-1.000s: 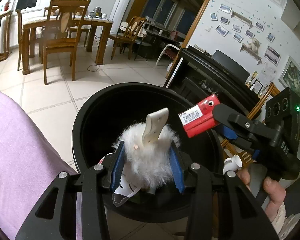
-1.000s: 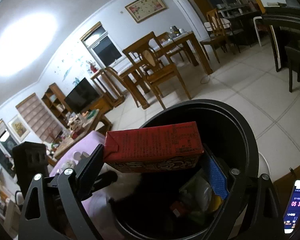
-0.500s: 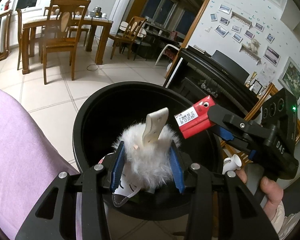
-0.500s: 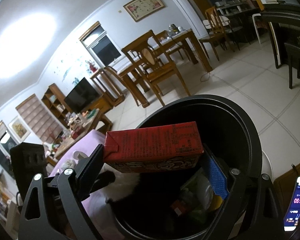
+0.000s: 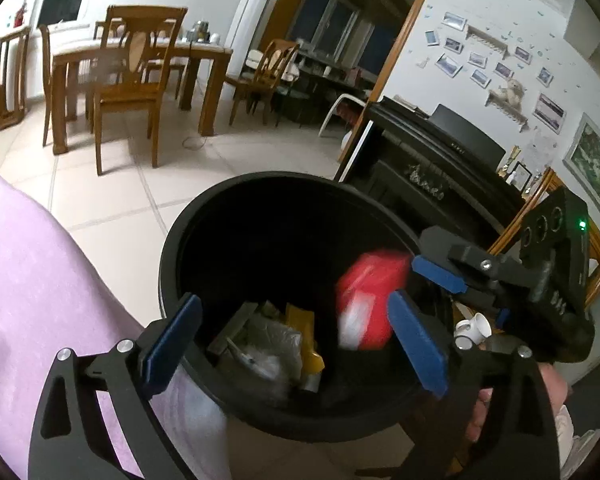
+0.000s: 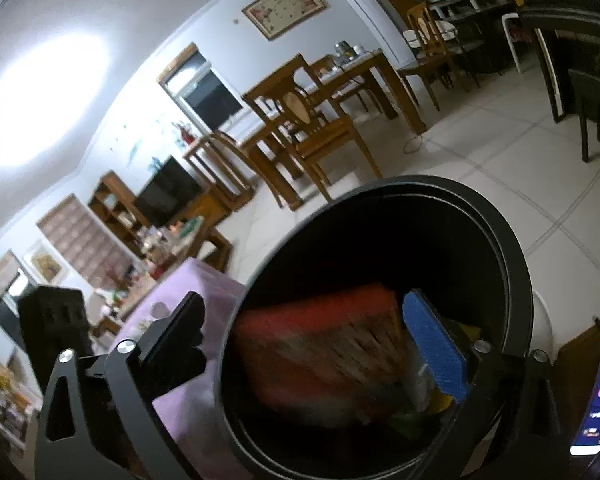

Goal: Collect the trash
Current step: 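Open both tools to drop the toy and milk box into the bin, then move the left tool toward the blue tube while the right tool approaches the white cup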

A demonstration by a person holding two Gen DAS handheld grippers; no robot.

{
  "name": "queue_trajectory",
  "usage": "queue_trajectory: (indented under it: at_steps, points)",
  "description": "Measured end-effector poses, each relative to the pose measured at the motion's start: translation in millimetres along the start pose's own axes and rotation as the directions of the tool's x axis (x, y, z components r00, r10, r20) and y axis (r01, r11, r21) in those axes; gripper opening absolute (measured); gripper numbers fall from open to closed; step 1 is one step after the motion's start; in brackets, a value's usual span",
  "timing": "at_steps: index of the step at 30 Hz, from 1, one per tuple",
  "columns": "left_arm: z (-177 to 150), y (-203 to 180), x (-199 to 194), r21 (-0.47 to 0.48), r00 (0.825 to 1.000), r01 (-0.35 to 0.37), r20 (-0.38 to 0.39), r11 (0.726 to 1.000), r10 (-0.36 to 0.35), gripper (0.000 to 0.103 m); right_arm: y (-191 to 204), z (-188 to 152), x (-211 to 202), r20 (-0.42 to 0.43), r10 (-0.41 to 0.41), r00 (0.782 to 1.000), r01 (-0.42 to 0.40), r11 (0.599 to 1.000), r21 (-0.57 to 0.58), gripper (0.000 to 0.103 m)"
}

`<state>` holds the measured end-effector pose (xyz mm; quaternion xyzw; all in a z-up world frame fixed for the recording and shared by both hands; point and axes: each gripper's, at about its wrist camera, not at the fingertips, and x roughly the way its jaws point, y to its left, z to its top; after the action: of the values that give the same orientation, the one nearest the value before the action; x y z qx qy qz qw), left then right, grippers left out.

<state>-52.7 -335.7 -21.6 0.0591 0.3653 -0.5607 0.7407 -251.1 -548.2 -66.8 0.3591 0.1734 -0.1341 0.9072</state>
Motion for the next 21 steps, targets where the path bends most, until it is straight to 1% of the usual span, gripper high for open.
queue_trajectory:
  at_steps: [4, 8, 10, 12, 13, 15, 16, 17, 18, 20, 21]
  points:
    - [-1.6, -5.0, -1.4, 0.03, 1.0, -0.015, 0.015, 0.999, 0.014, 0.097, 5.4, -2.3, -3.4, 0.013, 0.014, 1.0, -0.014, 1.0, 0.003, 0.098]
    - [-1.3, -2.8, -9.6, 0.029, 0.998, -0.019, 0.065, 0.999, 0.017, 0.098, 14.3, -9.7, -8.0, 0.023, 0.03, 0.999, -0.03, 1.0, 0.002, 0.098]
    - [-1.0, -0.2, -15.1, 0.027, 0.995, -0.033, 0.095, 0.999, 0.03, 0.098, 18.6, -9.5, -10.5, 0.026, 0.045, 0.999, -0.045, 0.999, 0.002, 0.098]
    - [-0.9, 4.8, -25.0, 0.016, 0.989, -0.068, 0.134, 0.998, 0.065, 0.098, 25.0, -9.8, -12.0, 0.023, 0.057, 0.998, -0.057, 0.998, -0.012, 0.098]
    - [-0.3, 8.7, -33.4, 0.002, 0.986, -0.072, 0.153, 0.997, 0.071, 0.098, 29.9, -11.6, -13.0, 0.018, 0.062, 0.998, -0.062, 0.998, -0.025, 0.098]
    - [1.1, 17.6, -50.3, -0.019, 0.983, -0.053, 0.173, 0.998, 0.056, 0.098, 39.5, -13.6, -14.2, 0.01, 0.066, 0.998, -0.065, 0.997, -0.051, 0.098]
    - [-0.7, 22.0, -62.8, -0.026, 0.981, -0.056, 0.184, 0.998, 0.06, 0.098, 44.2, -14.1, -14.6, 0.005, 0.067, 0.998, -0.067, 0.996, -0.064, 0.098]
    - [-2.7, 24.6, -72.2, -0.023, 0.979, -0.068, 0.192, 0.997, 0.072, 0.098, 48.3, -17.9, -14.1, -0.003, 0.072, 0.997, -0.072, 0.994, -0.079, 0.098]
    - [-6.4, 29.1, -85.5, -0.012, 0.974, -0.102, 0.2, 0.995, 0.102, 0.098, 51.4, -19.4, -12.4, -0.013, 0.079, 0.997, -0.08, 0.993, -0.087, 0.098]
    - [-14.6, 38.8, -106.0, 0.018, 0.965, -0.183, 0.196, 0.983, 0.176, 0.098, 59.6, -21.8, -7.8, -0.037, 0.1, 0.994, -0.103, 0.99, -0.093, 0.098]
    - [-20.5, 47.1, -116.0, 0.048, 0.959, -0.233, 0.178, 0.971, 0.221, 0.098, 64.5, -25.1, -4.2, -0.056, 0.117, 0.991, -0.122, 0.988, -0.098, 0.098]
